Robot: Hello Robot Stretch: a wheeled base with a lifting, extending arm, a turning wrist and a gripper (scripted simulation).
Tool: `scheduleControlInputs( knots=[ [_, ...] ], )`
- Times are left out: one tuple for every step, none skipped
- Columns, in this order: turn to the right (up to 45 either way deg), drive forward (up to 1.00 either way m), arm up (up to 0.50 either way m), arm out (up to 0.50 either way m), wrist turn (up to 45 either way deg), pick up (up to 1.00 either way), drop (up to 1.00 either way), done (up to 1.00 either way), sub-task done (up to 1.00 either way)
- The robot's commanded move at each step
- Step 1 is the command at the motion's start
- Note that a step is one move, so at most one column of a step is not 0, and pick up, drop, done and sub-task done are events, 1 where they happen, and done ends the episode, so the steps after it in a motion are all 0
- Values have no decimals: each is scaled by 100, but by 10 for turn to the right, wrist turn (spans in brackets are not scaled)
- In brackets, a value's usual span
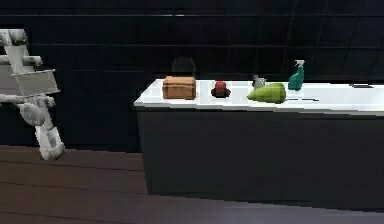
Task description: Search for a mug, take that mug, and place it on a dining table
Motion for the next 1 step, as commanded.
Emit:
scheduleControlInputs(
  knots=[
    [30, 0, 0, 0, 0, 0, 0, 0, 0]
  ],
)
